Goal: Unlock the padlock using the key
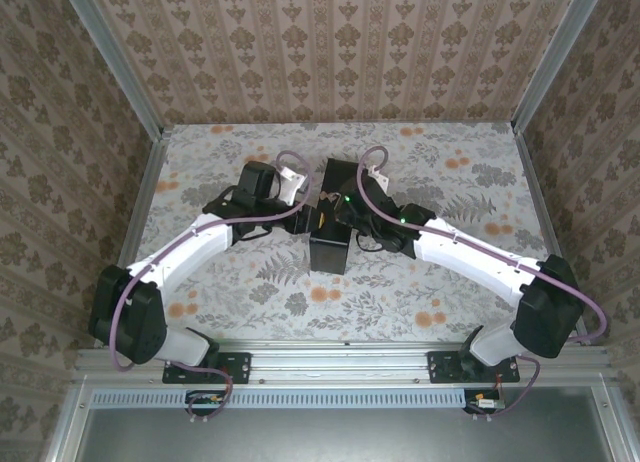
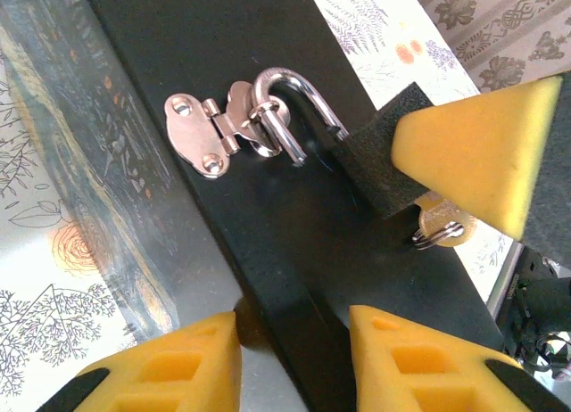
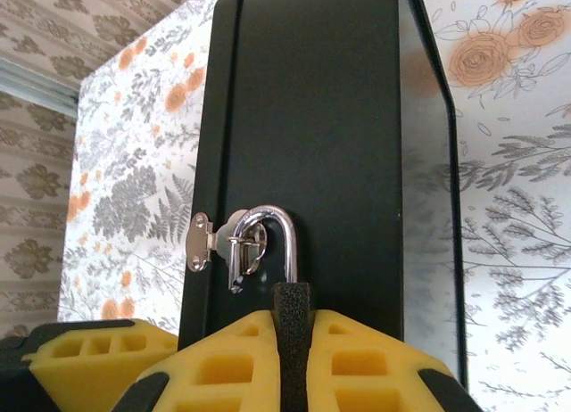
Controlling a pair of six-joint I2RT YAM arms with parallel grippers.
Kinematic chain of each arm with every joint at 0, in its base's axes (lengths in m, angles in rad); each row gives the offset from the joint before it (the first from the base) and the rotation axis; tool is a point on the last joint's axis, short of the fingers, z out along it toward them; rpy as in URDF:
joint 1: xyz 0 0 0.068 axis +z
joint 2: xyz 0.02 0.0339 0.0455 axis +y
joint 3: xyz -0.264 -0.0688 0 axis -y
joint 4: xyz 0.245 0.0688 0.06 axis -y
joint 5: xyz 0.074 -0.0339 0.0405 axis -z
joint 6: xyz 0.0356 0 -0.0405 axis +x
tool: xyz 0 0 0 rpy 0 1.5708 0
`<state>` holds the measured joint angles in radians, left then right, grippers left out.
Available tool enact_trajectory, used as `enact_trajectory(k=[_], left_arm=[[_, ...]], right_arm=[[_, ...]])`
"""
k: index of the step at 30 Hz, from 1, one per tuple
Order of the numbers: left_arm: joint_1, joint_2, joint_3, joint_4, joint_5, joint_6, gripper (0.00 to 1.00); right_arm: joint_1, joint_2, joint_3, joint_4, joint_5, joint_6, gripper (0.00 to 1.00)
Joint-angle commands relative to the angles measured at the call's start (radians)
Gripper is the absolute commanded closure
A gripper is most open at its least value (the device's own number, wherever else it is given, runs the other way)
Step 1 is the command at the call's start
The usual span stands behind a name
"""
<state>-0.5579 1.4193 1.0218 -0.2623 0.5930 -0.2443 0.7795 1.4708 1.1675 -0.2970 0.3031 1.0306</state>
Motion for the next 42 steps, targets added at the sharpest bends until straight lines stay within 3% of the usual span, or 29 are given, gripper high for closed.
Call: enact_trajectory(k=[1, 7, 15, 21, 30, 35, 40, 42], left_arm=[[-0.051, 0.051, -0.024, -0.055, 0.042, 0.006, 0.67], [-0.054, 0.054, -0.024, -0.063, 0.070, 0.013, 0.72], [-0.022, 0.042, -0.019, -0.079, 0.056, 0.001, 0.67], [-0.016, 0.060, 0.047, -0.096, 0.069, 0.013, 0.63], [-0.016, 0.085, 0.108, -0.102, 0.091, -0.008, 0.56], [-0.014, 0.081, 0.146, -0.078, 0.119, -0.055, 0.52], [-0.008, 0.063, 0.187, -0.107, 0.083, -0.045, 0.51], [0.003, 0.056, 0.187, -0.107, 0.063, -0.048, 0.51]], right_arm=[[-0.008, 0.047, -0.034, 0.157, -0.007, 0.020, 1.00], [-0.019, 0.088, -0.038, 0.267, 0.006, -0.039, 1.00], [-0.089, 0.040, -0.043, 0.239, -0.009, -0.085, 1.00], [-0.234, -0.072, -0.080, 0.181, -0.099, -0.123, 1.00], [-0.559, -0.306, -0.346, 0.145, -0.212, -0.164, 1.00], [-0.684, -0.197, -0.485, 0.252, -0.386, -0.264, 1.00], [-0.712, -0.038, -0.522, 0.387, -0.482, -0.316, 1.00], [-0.712, 0.003, -0.514, 0.394, -0.502, -0.318, 0.95]])
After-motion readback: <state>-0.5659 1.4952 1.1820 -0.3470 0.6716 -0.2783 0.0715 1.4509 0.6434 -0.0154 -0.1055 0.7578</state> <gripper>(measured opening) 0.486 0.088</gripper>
